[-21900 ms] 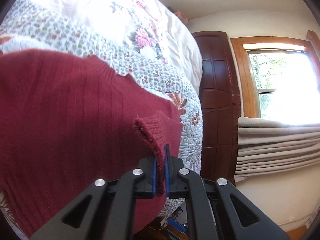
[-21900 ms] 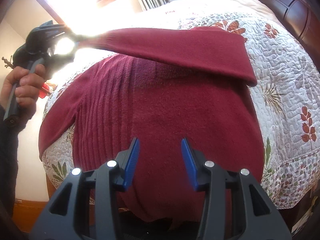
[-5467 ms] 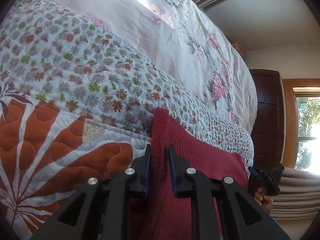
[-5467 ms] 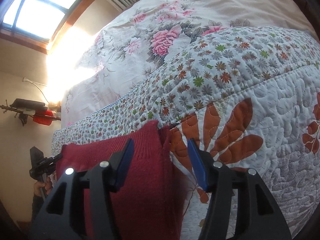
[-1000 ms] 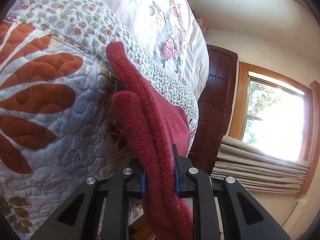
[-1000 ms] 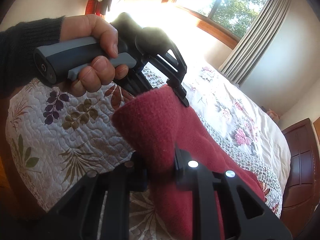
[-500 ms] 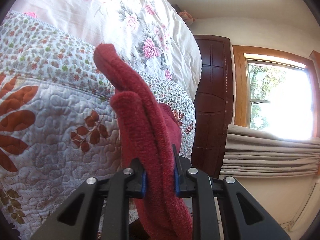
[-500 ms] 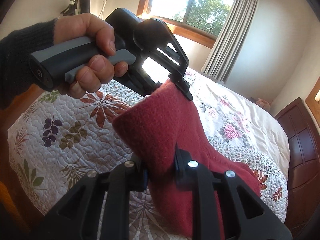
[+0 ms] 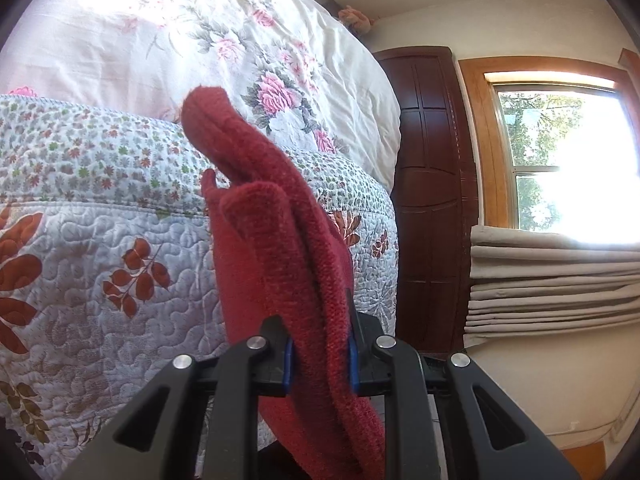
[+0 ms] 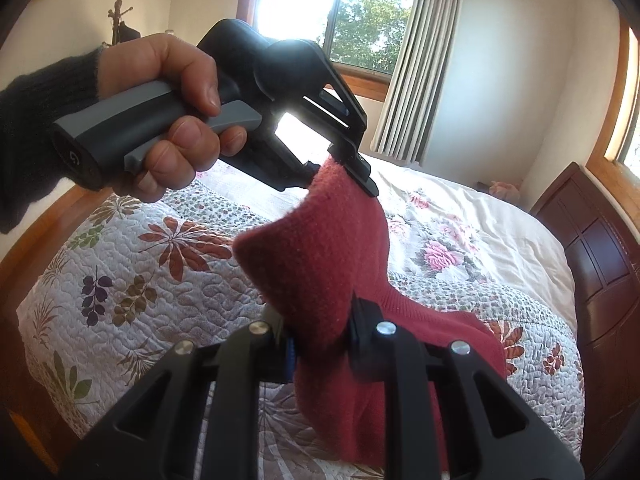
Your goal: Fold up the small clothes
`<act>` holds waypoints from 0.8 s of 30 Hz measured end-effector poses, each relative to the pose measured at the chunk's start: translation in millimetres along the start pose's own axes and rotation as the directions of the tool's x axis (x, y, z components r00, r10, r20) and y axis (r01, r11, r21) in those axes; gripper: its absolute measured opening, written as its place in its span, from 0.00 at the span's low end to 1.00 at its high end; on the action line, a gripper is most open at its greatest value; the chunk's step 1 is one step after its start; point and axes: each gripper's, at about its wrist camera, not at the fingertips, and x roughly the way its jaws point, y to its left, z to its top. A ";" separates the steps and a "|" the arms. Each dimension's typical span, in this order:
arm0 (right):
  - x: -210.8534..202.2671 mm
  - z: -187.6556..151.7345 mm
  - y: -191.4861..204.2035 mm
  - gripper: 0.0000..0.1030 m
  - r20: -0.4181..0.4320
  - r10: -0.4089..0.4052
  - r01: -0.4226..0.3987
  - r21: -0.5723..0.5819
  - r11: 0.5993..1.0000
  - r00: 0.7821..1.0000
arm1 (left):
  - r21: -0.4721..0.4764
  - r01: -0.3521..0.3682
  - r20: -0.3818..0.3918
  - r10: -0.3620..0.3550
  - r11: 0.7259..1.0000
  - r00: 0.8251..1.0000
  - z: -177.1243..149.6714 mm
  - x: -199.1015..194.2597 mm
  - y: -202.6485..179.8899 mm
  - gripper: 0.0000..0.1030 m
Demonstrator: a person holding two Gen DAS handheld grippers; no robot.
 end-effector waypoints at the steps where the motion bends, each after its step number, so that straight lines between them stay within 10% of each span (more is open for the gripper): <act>1: -1.3 -0.7 -3.5 0.17 0.003 -0.003 0.003 0.010 1.000 1.000 | 0.007 -0.007 -0.002 0.007 1.000 1.000 0.1 2.4 -5.6 0.19; 24: -18.7 -21.3 -69.5 0.17 0.036 -0.042 0.035 0.173 0.984 0.998 | 0.112 -0.121 -0.078 0.130 0.986 0.988 10.7 68.1 -81.9 0.19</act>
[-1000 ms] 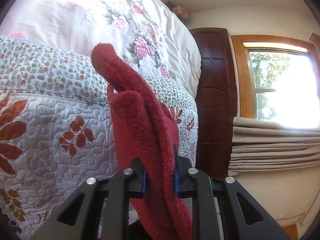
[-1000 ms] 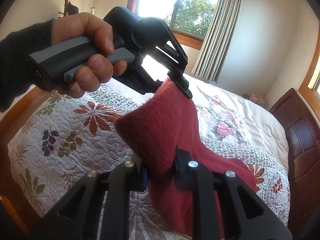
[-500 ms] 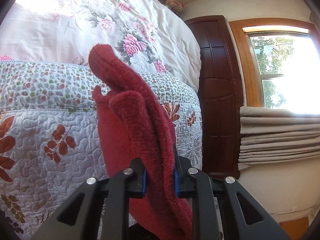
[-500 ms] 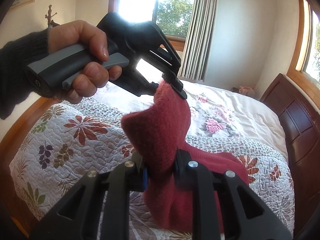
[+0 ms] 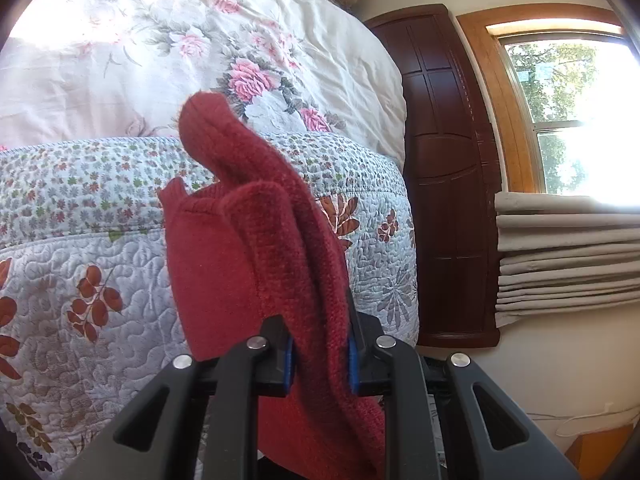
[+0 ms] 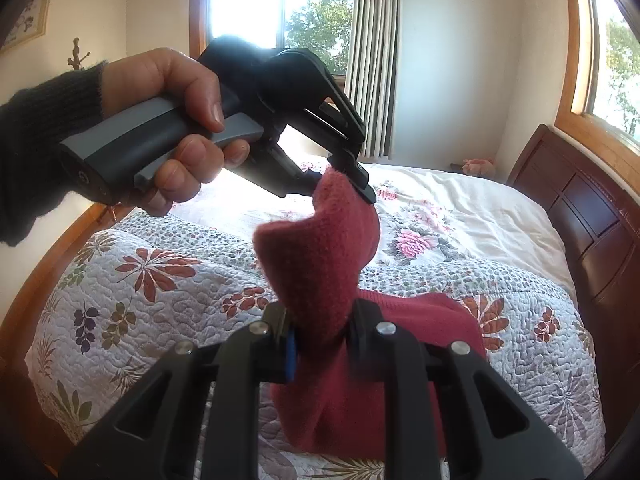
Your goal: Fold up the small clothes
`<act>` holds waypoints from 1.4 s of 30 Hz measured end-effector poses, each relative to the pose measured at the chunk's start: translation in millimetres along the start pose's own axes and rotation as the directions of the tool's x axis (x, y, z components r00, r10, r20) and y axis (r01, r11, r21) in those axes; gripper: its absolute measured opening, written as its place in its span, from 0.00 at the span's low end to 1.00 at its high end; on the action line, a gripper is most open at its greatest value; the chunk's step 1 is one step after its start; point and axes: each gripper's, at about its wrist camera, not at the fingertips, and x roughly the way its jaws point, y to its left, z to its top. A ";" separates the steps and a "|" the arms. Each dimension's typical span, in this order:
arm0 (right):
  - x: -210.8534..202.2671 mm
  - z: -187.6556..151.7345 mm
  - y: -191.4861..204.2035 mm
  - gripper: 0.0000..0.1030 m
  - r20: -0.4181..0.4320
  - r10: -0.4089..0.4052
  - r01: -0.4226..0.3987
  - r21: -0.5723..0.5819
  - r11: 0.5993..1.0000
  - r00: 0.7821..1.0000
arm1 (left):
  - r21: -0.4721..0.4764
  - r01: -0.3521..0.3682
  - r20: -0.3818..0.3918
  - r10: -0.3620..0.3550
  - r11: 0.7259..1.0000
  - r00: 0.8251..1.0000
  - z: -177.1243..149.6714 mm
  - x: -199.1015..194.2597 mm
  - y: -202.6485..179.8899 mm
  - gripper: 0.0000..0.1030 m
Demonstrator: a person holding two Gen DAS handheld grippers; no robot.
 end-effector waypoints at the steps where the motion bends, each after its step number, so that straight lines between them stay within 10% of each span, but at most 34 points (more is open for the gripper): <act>1: -0.3 -1.0 -3.1 0.17 -0.001 -0.002 0.002 0.007 1.000 1.000 | 0.005 -0.005 -0.005 0.005 1.000 1.000 0.6 3.6 -3.8 0.19; 26: 0.4 -38.8 -81.2 0.17 -0.028 -0.034 0.038 0.165 0.986 0.999 | 0.068 -0.102 -0.104 0.109 0.992 0.989 15.3 98.7 -55.5 0.19; 42: 27.4 -97.1 -153.3 0.16 -0.113 0.077 -0.022 0.424 0.905 0.991 | 0.127 -0.236 -0.195 0.258 0.963 0.946 20.8 197.6 -68.4 0.19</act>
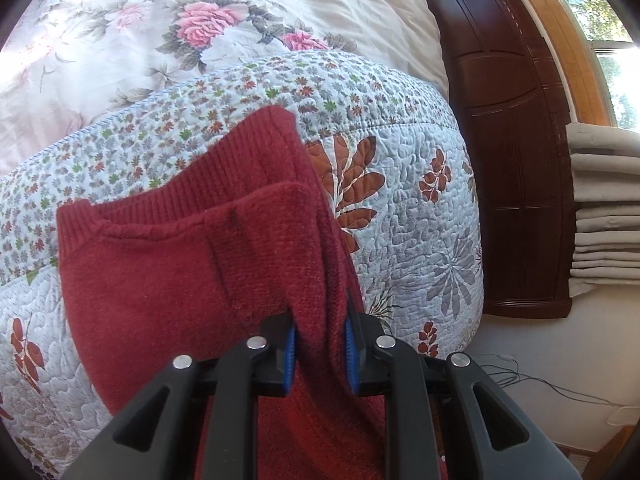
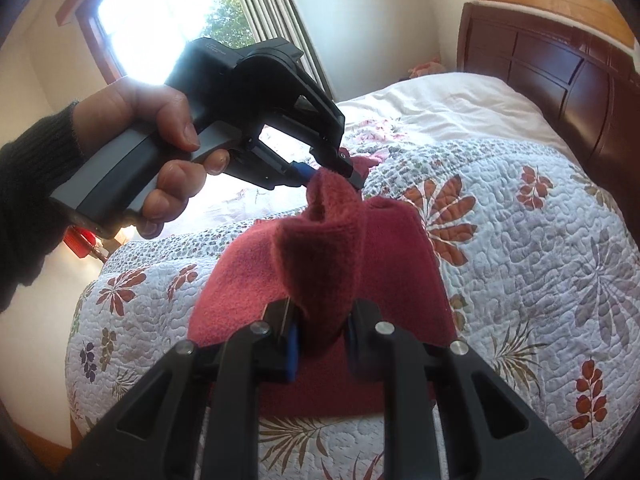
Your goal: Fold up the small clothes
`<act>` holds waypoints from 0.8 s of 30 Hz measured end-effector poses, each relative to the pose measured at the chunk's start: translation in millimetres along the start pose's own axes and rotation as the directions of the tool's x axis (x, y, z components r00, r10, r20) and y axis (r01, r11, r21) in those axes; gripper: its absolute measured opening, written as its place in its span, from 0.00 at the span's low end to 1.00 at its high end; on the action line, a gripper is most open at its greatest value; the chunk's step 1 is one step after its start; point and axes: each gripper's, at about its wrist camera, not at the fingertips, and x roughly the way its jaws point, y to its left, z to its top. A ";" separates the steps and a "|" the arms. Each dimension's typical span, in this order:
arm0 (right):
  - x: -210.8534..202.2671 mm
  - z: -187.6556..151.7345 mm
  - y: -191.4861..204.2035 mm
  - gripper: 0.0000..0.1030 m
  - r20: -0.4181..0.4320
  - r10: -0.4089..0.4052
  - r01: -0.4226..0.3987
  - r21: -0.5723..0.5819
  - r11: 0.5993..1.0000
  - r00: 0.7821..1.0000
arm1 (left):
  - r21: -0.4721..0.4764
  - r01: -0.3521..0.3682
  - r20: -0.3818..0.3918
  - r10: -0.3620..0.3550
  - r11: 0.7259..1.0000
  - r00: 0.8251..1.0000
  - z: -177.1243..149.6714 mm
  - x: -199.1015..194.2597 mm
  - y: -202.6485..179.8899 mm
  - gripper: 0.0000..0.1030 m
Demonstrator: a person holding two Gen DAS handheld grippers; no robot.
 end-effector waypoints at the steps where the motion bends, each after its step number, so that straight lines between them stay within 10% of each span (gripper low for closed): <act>1: 1.8 -2.5 -7.2 0.16 -0.009 0.015 -0.015 0.025 1.000 1.000 | -0.003 -0.003 -0.004 0.003 1.000 1.000 0.2 5.2 -1.1 0.19; 6: 14.3 -15.9 -41.2 0.16 -0.063 0.098 -0.088 0.150 0.985 0.993 | -0.004 -0.011 -0.015 0.011 1.000 1.000 1.9 23.5 -7.8 0.23; 9: 24.7 -24.4 -61.0 0.17 -0.099 0.168 -0.141 0.231 0.963 0.981 | -0.010 0.054 -0.008 -0.055 0.998 0.998 4.0 26.6 -11.2 0.45; 15: 33.1 -42.1 -110.7 0.48 -0.163 0.299 -0.223 0.369 0.902 0.940 | 0.030 0.093 0.066 -0.095 0.995 0.993 -11.9 -9.4 -15.2 0.62; 24: -9.0 -6.4 -104.5 0.58 -0.230 0.356 -0.370 -0.017 0.929 0.906 | 0.238 -0.060 0.320 -0.020 0.969 0.947 -164.1 -88.7 1.4 0.75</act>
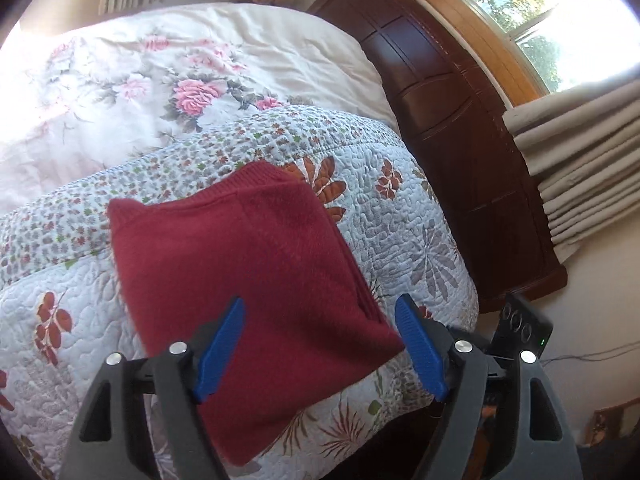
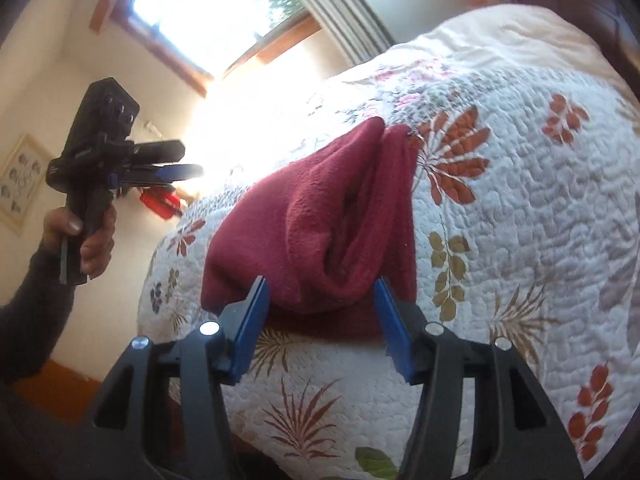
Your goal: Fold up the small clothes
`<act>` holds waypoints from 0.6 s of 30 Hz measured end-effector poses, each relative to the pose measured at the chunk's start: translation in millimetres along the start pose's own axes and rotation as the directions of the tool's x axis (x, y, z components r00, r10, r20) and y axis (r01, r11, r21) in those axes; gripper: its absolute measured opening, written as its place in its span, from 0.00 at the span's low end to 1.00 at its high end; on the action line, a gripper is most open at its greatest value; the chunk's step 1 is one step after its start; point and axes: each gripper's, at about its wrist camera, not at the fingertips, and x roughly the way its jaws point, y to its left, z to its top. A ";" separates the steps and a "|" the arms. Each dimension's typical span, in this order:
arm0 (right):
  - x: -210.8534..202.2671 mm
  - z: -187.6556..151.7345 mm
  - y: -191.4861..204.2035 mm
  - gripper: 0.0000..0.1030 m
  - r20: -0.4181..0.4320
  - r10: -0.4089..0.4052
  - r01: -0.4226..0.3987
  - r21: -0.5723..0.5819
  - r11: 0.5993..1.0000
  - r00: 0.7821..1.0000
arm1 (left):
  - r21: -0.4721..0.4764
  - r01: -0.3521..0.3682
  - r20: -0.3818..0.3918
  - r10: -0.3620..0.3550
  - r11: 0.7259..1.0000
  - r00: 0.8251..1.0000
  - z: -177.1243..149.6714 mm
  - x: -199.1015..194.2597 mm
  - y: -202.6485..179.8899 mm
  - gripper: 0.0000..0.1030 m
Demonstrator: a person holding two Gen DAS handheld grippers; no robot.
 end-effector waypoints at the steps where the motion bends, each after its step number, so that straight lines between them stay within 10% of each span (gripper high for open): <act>1: 3.6 4.3 3.1 0.60 -0.030 0.005 -0.007 -0.054 0.999 1.000 | 0.044 -0.037 0.007 0.037 0.998 0.999 -19.5 -2.3 -6.7 0.75; 8: 58.9 21.2 5.6 0.61 -0.230 0.064 -0.114 -0.210 0.971 0.971 | 0.299 -0.247 -0.009 0.261 0.922 0.965 -109.1 41.7 -41.7 0.75; 12: 68.8 24.7 -8.7 0.10 -0.292 0.123 -0.171 -0.146 0.974 0.948 | 0.407 -0.352 0.035 0.370 0.843 0.928 -122.7 63.7 -47.3 0.74; 18: 33.4 28.3 -35.3 0.08 -0.212 0.257 -0.259 0.019 0.966 0.943 | 0.403 -0.408 0.061 0.421 0.819 0.905 -117.5 70.1 -45.9 0.42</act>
